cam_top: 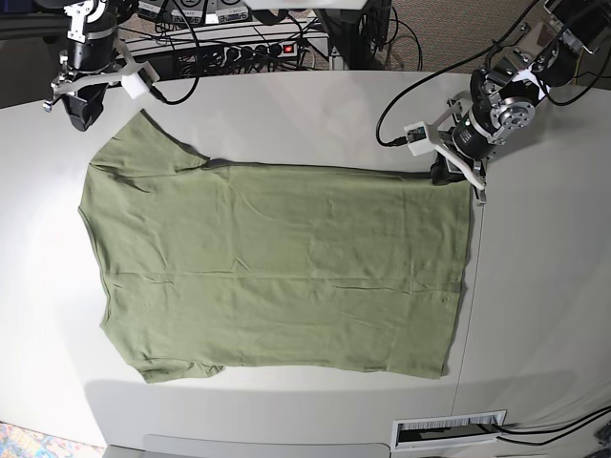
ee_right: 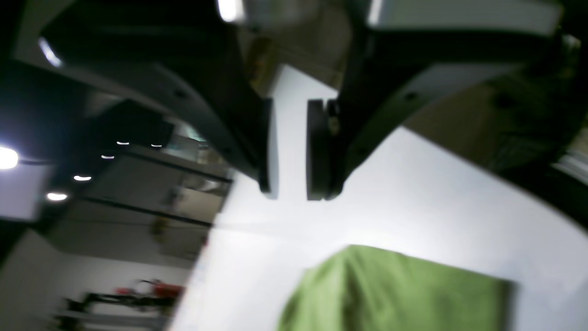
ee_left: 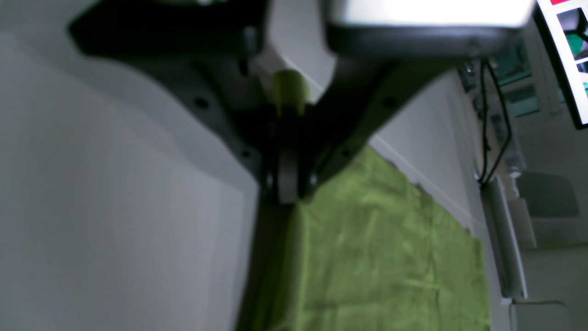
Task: Fold the T-shirt properly
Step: 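Grasp the shirt's shoulder edges with both grippers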
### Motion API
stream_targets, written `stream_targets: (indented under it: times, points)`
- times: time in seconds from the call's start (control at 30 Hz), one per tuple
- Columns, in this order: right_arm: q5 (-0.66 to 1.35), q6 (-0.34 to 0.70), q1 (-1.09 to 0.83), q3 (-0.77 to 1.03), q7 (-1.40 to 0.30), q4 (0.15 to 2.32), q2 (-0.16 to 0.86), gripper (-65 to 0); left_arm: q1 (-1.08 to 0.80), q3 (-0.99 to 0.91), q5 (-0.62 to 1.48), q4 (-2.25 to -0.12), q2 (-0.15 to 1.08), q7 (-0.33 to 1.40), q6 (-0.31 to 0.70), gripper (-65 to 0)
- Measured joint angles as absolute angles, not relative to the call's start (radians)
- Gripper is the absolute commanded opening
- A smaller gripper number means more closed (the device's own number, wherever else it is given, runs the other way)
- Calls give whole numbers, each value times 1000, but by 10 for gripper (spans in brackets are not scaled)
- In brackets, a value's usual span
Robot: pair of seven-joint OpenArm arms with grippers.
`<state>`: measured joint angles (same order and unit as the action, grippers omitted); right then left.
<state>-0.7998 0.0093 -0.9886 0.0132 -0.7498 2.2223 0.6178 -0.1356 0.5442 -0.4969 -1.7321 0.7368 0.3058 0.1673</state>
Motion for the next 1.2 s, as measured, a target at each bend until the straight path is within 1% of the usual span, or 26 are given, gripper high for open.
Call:
stream_targets:
  times: [0.07,0.1,0.17,0.23,0.33,0.5,0.57,0.77,1.07,1.2]
  points:
    - [-724,72,-989,13,-735,2222,617,-368,-136,544,-496,-1732,737,306,167,-650]
    - [-693,76,-989,13,-718,2222,617,-342,-136,547,-481,-1732,737,309,165,-650]
    - [-686,84,-985,13,-699,2222,618,-340,-136,549,-478,-1732,737,309,163,-650]
    - [-657,159,-960,14,-703,2222,618,-340,-136,549,-478,-1732,737,310,163,-650]
    - [-556,236,-924,14,-698,2222,617,-340,-138,549,-478,-1732,737,310,160,-650]
    - [-504,268,-884,14,-687,2202,618,-340,-138,549,-478,-1732,737,310,160,-650]
    - [-465,296,-875,14,-672,2176,617,-340,-138,549,-478,-1732,737,310,160,-650]
    - [-468,292,-812,13,-651,2074,617,-340,-138,549,-478,-1732,737,310,160,-650]
    - [-380,319,-774,13,-608,2046,616,-340,-138,549,-478,-1732,737,309,160,-650]
    - [-359,330,-744,13,-604,1995,616,-340,-138,549,-478,-1732,737,310,160,-650]
